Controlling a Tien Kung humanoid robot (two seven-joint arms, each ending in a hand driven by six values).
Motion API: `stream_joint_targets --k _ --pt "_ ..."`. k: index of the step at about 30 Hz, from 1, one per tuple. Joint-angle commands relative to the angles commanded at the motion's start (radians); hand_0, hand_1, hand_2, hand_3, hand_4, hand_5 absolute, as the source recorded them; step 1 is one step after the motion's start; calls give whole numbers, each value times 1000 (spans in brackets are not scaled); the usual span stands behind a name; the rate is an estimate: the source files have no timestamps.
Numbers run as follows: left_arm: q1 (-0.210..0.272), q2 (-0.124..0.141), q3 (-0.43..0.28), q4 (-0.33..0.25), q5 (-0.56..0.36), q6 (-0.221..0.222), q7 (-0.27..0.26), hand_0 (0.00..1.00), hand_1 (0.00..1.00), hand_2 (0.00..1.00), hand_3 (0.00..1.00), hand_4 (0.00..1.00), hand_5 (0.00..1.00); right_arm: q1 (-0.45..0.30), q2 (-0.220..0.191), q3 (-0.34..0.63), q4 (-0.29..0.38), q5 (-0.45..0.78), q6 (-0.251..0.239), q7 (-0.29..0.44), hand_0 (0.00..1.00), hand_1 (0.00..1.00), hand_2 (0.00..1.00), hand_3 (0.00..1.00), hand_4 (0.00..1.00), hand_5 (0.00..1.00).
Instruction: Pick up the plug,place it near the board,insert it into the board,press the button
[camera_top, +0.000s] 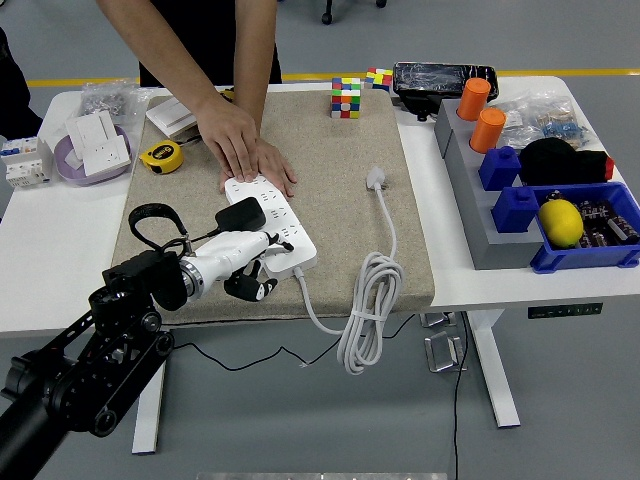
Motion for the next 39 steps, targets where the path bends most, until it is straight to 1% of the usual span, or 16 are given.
stream_joint_targets --k 10,15,19,24,27,31,32,33,35,38,39 --pt "3 0 7 14 0 -2 -1 165 28 146 824 579 2 0 -1 -2 1 0 0 0 859 859 828 830 998 998" --pt "7 6 23 22 0 -19 1 165 28 146 824 579 2 -3 -1 -5 0 2 0 0 859 859 828 830 998 998" --pt "11 4 27 25 0 -26 1 166 28 145 813 586 2 -5 -1 -5 0 2 0 0 859 859 829 830 998 998" --pt "12 5 20 17 0 -6 -4 166 28 145 807 587 2 -4 0 -6 0 1 -1 0 859 859 829 830 998 998" --pt "18 6 6 -15 0 5 -6 166 28 145 807 587 2 -4 0 -4 1 1 -1 0 859 859 829 830 998 998" --pt "31 3 -22 -78 0 35 -13 167 28 145 801 589 2 -4 0 -3 1 1 -2 0 859 859 830 830 998 998" --pt "36 1 -31 -97 0 50 -17 167 28 145 801 589 2 -4 0 -2 1 0 -2 0 859 859 830 830 998 998" --pt "41 -1 -41 -120 0 72 -23 167 28 145 801 589 2 -3 0 -1 1 0 -2 0 859 859 830 830 998 998" --pt "50 -2 -55 -151 0 103 -31 172 35 148 787 586 2 -3 1 1 1 -2 -2 0 859 859 830 831 998 998" --pt "68 -5 -78 -207 0 183 -53 172 35 148 787 586 2 -3 1 4 1 -3 -1 0 859 859 830 831 998 998" --pt "77 -8 -88 -225 0 216 -66 172 35 148 787 586 2 -3 2 5 1 -3 -1 0 859 859 830 831 998 998"
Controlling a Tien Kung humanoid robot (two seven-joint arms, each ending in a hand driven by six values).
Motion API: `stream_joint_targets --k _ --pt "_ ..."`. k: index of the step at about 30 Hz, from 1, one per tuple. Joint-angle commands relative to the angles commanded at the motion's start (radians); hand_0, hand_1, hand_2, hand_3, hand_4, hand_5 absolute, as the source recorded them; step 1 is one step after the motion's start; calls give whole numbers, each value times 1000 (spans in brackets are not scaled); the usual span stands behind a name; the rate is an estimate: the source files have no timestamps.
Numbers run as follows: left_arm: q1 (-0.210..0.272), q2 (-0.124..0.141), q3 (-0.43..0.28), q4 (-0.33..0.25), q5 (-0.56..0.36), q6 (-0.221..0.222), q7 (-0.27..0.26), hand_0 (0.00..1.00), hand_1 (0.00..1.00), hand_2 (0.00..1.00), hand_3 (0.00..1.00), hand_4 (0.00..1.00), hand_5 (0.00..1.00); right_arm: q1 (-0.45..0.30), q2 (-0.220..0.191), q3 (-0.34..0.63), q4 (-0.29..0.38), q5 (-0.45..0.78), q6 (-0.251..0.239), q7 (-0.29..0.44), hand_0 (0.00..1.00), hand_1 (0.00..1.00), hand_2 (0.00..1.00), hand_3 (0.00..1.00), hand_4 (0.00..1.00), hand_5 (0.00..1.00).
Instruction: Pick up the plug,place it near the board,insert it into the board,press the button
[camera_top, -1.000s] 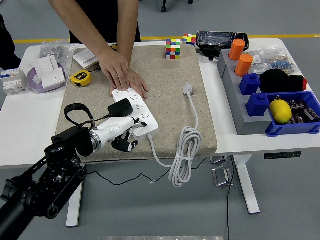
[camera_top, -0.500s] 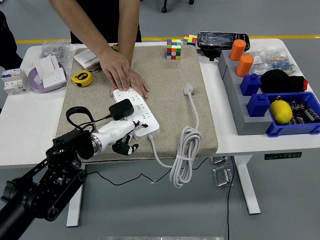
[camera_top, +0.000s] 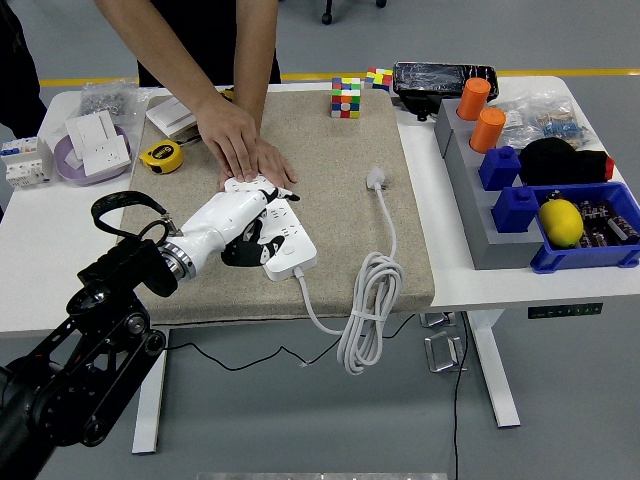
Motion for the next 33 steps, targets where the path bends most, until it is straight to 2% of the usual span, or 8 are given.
stream_joint_targets --k 1,3,6,7,12,13,23,33 --pt "9 -4 -10 -18 0 34 -12 230 141 245 747 514 2 0 0 1 0 0 0 0 859 859 829 830 998 998" --pt "24 -13 -26 -49 0 87 -30 230 141 245 747 514 2 -1 1 2 0 0 0 0 859 859 829 830 998 998" --pt "46 -29 -56 -80 -95 94 -68 230 141 245 747 514 2 -1 1 2 0 0 1 0 859 859 829 830 998 998" --pt "50 -33 -63 -82 -140 82 -74 598 675 654 850 920 323 -1 1 2 0 0 1 0 859 860 829 830 998 998" --pt "69 -44 -95 -74 -348 7 -53 598 675 654 850 920 323 2 2 6 1 -2 1 1 859 860 829 830 998 998" --pt "74 -47 -106 -74 -394 -5 -41 946 998 997 998 998 561 2 2 7 1 -2 1 1 859 859 829 830 998 998" --pt "97 -64 -191 -89 -810 -32 60 998 998 998 998 998 663 0 3 5 0 0 2 0 859 860 829 830 998 998" --pt "109 -62 -210 -128 -1232 3 61 998 998 991 998 998 705 -4 5 2 0 1 1 0 859 859 828 828 998 998"
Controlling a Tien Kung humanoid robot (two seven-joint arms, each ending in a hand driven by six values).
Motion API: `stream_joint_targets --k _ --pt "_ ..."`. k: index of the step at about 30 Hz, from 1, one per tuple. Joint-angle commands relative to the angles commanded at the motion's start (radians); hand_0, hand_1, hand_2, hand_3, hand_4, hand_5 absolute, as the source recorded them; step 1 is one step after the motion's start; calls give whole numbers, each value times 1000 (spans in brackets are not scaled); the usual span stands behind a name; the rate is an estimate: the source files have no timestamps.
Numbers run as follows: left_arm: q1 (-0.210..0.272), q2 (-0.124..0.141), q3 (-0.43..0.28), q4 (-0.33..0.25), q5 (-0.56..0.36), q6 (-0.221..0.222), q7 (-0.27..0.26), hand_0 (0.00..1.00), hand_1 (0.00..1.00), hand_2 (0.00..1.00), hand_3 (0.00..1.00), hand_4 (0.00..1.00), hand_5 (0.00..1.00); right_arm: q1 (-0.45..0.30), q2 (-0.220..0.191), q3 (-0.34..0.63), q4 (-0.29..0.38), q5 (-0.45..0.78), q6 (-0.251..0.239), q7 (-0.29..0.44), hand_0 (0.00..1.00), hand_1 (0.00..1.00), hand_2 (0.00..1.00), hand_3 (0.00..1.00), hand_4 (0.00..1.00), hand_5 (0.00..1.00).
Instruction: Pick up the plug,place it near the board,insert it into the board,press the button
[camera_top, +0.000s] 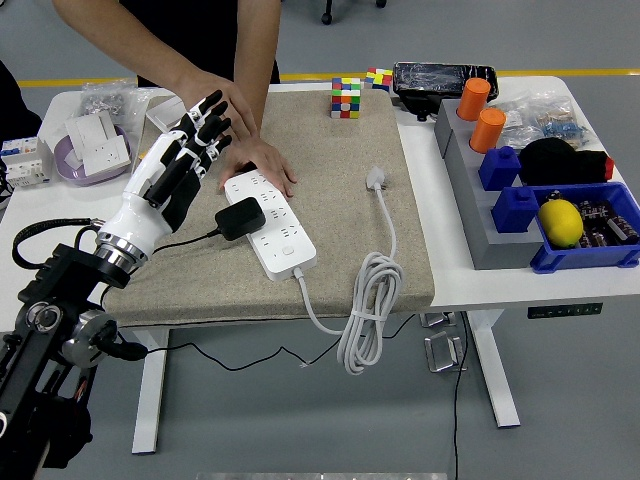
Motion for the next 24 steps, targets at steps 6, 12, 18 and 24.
stream_joint_targets --k 6,12,18,24 --pt "5 41 55 -30 226 -16 -63 764 762 727 998 949 389 0 -1 0 0 0 -1 0 859 859 828 829 998 998" --pt "16 66 107 -24 480 2 -131 405 434 436 969 664 92 -3 -2 0 0 0 -2 0 860 860 828 829 998 998" --pt "33 73 140 -28 733 46 -156 268 184 236 915 536 2 -3 -2 2 0 -1 -2 0 859 860 828 829 998 998" --pt "74 83 124 -86 987 85 -157 202 73 152 891 557 2 -4 -4 4 -1 0 -1 -1 860 859 828 829 998 998"
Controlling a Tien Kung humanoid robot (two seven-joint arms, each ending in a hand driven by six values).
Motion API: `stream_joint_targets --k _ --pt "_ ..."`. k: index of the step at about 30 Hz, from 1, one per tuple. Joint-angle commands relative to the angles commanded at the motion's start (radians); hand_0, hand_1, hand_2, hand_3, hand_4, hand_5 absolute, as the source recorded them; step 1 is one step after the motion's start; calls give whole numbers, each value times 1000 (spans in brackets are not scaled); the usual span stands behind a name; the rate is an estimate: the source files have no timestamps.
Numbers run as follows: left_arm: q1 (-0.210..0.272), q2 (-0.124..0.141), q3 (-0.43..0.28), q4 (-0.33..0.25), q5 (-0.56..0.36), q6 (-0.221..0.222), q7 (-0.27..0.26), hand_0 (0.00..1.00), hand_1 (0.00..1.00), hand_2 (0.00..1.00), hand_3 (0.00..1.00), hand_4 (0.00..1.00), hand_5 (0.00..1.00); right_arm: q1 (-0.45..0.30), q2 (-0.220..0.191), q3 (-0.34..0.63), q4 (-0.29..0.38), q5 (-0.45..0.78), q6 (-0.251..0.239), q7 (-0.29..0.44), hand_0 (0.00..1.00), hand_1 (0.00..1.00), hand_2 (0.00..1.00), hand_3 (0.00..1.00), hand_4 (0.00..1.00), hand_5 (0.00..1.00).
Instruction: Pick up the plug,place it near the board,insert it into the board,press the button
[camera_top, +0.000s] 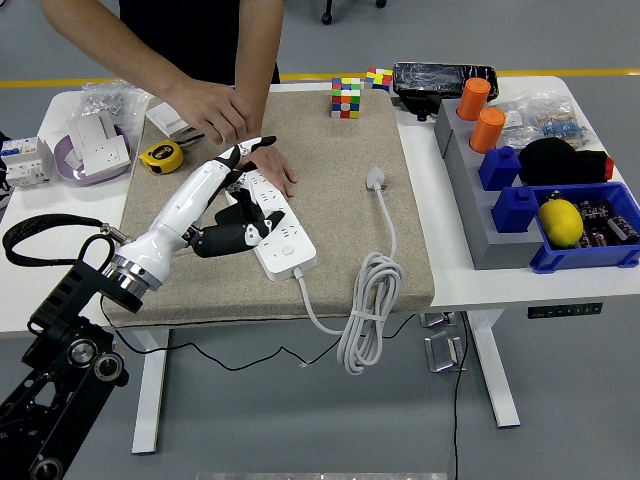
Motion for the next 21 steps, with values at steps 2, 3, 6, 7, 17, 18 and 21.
stream_joint_targets --k 2,3,6,7,17,18,21 --pt "22 6 -13 -23 85 0 5 202 73 152 891 557 2 -1 0 3 0 -1 0 0 860 859 828 829 998 998" --pt "33 10 -19 -32 130 -3 8 202 73 152 891 557 2 -1 0 4 0 -1 1 0 860 859 828 829 998 998" --pt "59 19 -33 -50 246 -8 14 174 41 130 875 631 2 -1 0 6 -1 -1 1 0 860 860 828 829 998 998" --pt "72 23 -41 -55 246 -10 16 174 41 130 875 631 2 -1 0 7 -1 -2 1 0 860 860 828 829 998 998" --pt "164 -4 -183 -2 246 9 17 165 27 135 873 646 2 2 -2 16 0 -5 1 1 860 859 828 829 998 998" --pt "171 -8 -202 5 246 12 16 165 27 135 873 646 2 3 -2 17 0 -5 1 1 860 859 828 829 998 998" --pt "186 -19 -261 25 246 20 14 165 27 135 873 646 2 1 -2 18 0 -4 2 0 860 859 828 829 998 998"
